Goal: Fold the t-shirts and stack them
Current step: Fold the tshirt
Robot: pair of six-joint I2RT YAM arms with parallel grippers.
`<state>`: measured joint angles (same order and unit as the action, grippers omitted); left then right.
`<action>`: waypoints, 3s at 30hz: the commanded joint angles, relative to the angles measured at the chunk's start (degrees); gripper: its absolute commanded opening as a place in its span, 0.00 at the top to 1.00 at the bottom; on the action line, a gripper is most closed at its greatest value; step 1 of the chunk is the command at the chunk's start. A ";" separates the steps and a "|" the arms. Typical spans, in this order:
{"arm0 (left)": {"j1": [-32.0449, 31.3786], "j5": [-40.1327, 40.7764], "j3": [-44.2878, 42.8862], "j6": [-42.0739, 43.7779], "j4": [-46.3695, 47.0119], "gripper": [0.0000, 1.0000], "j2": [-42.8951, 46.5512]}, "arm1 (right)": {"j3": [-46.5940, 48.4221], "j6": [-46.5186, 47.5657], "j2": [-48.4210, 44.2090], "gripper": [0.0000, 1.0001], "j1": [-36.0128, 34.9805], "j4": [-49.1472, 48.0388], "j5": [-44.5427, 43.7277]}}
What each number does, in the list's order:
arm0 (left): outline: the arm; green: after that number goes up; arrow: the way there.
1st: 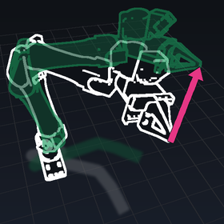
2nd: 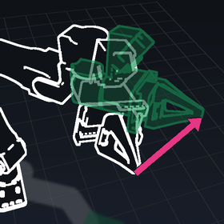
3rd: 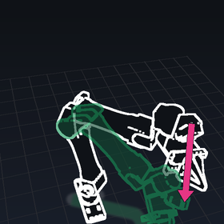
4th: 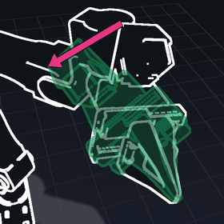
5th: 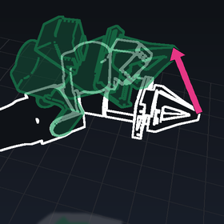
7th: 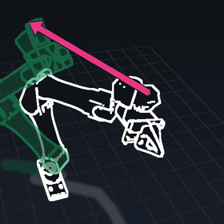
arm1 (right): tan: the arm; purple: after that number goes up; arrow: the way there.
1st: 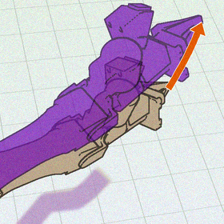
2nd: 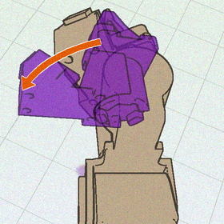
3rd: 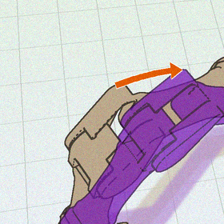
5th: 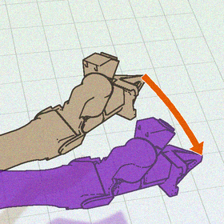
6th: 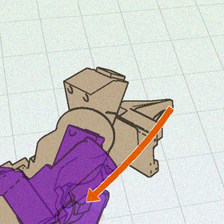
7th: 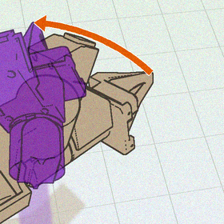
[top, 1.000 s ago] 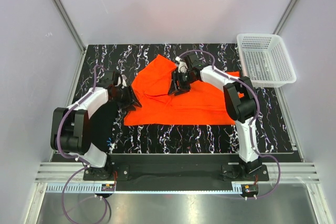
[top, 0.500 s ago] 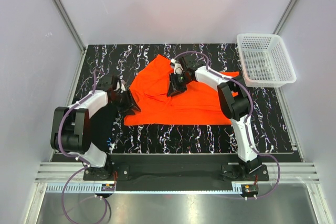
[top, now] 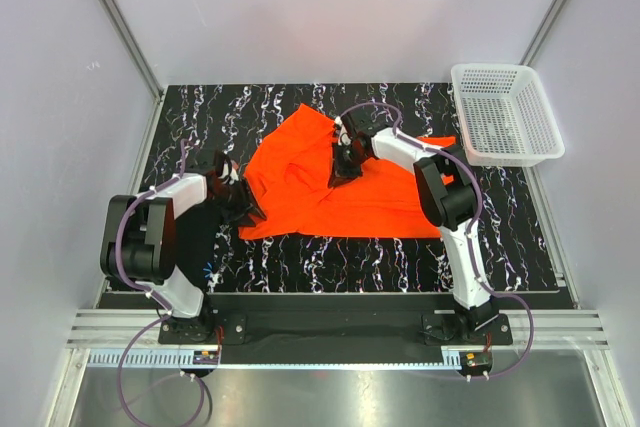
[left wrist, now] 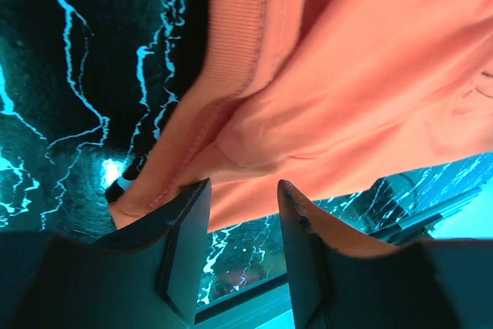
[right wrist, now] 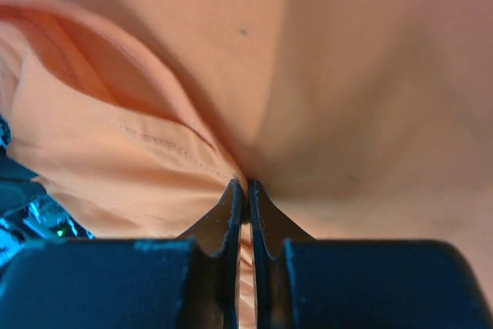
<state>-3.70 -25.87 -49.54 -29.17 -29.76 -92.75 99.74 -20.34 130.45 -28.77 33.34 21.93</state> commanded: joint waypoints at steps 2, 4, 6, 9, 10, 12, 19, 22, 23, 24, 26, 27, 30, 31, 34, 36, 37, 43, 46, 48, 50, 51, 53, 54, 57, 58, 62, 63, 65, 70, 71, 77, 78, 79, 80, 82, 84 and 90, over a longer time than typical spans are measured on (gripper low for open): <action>0.45 1.78 0.32 0.95 1.37 0.56 -0.06 | -2.53 -5.05 -5.12 0.90 -0.32 1.11 -4.18; 0.45 3.10 -0.03 1.65 1.02 0.56 0.55 | -3.68 -6.29 -6.17 0.87 -0.32 1.02 -4.01; 0.45 4.76 -0.82 2.44 -0.38 0.56 1.17 | -4.03 -6.64 -7.75 0.72 -0.32 1.11 -4.18; 0.36 7.48 -2.58 4.73 -2.93 0.56 3.45 | -3.33 -4.98 -10.56 0.50 -0.14 2.33 -7.34; 0.36 8.37 -3.54 5.95 -3.72 0.56 4.06 | -2.46 -4.02 -11.01 0.45 0.21 5.13 -8.13; 0.19 10.39 -4.42 7.01 -5.92 0.56 6.08 | 0.88 -0.59 -11.62 0.31 0.65 9.09 -11.90; -1.65 10.05 -5.83 6.85 -8.04 0.55 11.63 | -5.68 4.70 -21.01 0.27 6.26 17.28 -18.78; -4.02 8.82 -5.83 5.62 -6.90 0.55 10.14 | -14.38 2.94 -27.26 0.30 12.76 17.11 -16.32; -4.73 8.90 -5.75 5.44 -6.28 0.55 9.44 | -18.49 2.76 -28.40 0.32 14.52 16.93 -15.26; -5.34 8.82 -5.48 5.26 -5.58 0.55 8.82 | -20.36 2.67 -30.41 0.33 16.97 16.84 -15.43; -5.52 8.47 -4.95 4.56 -3.64 0.55 6.27 | -24.83 2.85 -31.57 0.41 19.01 16.67 -17.27; -5.52 8.55 -4.87 4.56 -3.29 0.55 5.57 | -25.99 2.93 -32.62 0.46 20.67 16.84 -18.15; -5.52 10.65 -4.60 5.87 -2.67 0.56 3.11 | -30.21 1.53 -34.47 0.62 23.05 16.40 -23.50; -5.44 11.18 -4.34 6.83 -2.59 0.56 2.67 | -31.01 1.18 -34.65 0.63 24.63 15.97 -24.73; -5.52 12.94 -3.12 7.98 -2.59 0.56 1.87 | -33.82 0.30 -35.18 0.64 26.57 14.48 -28.25; -5.52 13.65 -2.23 8.16 -2.59 0.56 1.43 | -35.40 -0.66 -35.01 0.65 27.28 14.21 -29.57; -5.52 13.91 -1.18 7.99 -2.59 0.56 1.43 | -36.10 -2.32 -35.00 0.66 27.98 14.03 -30.54; -5.52 17.69 2.60 7.81 -2.67 0.56 2.31 | -45.05 -11.98 -36.23 0.66 31.76 10.52 -32.48; -5.61 17.34 3.04 7.63 -3.20 0.56 2.13 | -47.88 -15.33 -36.06 0.66 34.31 9.46 -31.78; -5.52 19.09 3.13 7.02 -4.42 0.56 3.44 | -48.85 -16.05 -37.02 0.67 35.63 9.63 -31.43; -5.52 20.24 3.39 7.02 -5.39 0.56 4.85 | -49.91 -15.87 -39.64 0.66 35.89 9.72 -31.60; -5.44 20.50 4.01 6.58 -6.36 0.56 5.90 | -50.00 -15.18 -40.62 0.66 36.07 9.98 -31.95; -5.78 20.16 4.36 6.14 -6.89 0.56 9.59 | -49.65 -14.21 -42.99 0.65 36.07 10.69 -32.56; -5.79 19.81 3.84 5.53 -7.24 0.55 10.91 | -49.30 -13.68 -43.70 0.65 36.07 11.65 -32.74; -6.05 17.96 1.29 4.74 -9.44 0.54 15.22 | -47.02 -9.98 -46.33 0.60 36.07 13.68 -30.99; -6.14 17.78 0.59 4.82 -10.31 0.54 16.27 | -45.79 -7.98 -46.86 0.59 36.07 13.94 -28.90; -6.93 15.95 -2.40 5.35 -11.20 0.52 18.83 | -44.03 -6.12 -49.76 0.52 36.07 14.03 -22.82; -6.93 15.68 -2.75 5.26 -10.59 0.52 18.40 | -43.85 -6.03 -49.77 0.50 36.07 13.33 -20.46; -7.02 13.49 -2.76 5.35 -9.62 0.51 16.65 | -42.80 -5.94 -48.64 0.46 36.07 12.28 -19.48; -7.02 11.28 -2.06 3.95 -5.06 0.53 9.52 | -40.51 -6.12 -42.84 0.44 36.16 10.78 -17.45; -7.02 11.02 -1.79 3.77 -4.18 0.53 8.91 | -40.68 -6.29 -41.17 0.44 36.24 10.52 -17.63; -5.71 12.60 3.03 0.35 -1.27 0.53 3.89 | -45.07 -7.52 -39.66 0.45 36.86 8.49 -20.70; -5.35 12.86 3.65 -0.18 -1.27 0.53 3.89 | -45.69 -7.96 -40.01 0.45 36.95 8.32 -21.31; -4.91 13.03 4.44 -0.62 -1.35 0.53 4.07 | -46.91 -8.05 -40.36 0.44 36.95 8.23 -21.32; -3.78 13.56 5.67 -1.58 -1.44 0.53 4.24 | -47.53 -8.05 -41.15 0.44 36.95 7.88 -21.06; -1.93 12.69 6.82 -2.12 -1.62 0.52 4.33 | -49.11 -8.49 -41.94 0.44 36.95 7.70 -20.09; -1.05 11.72 7.61 -2.12 -1.88 0.52 3.89 | -50.60 -9.37 -42.38 0.44 36.95 7.53 -18.25; 2.29 10.92 8.84 -2.21 -3.99 0.51 3.19 | -55.17 -13.06 -45.37 0.43 36.95 6.56 -14.55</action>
<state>-2.90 -19.92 -44.03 -32.34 -30.30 -87.50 47.00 -30.55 87.61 7.94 40.77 4.67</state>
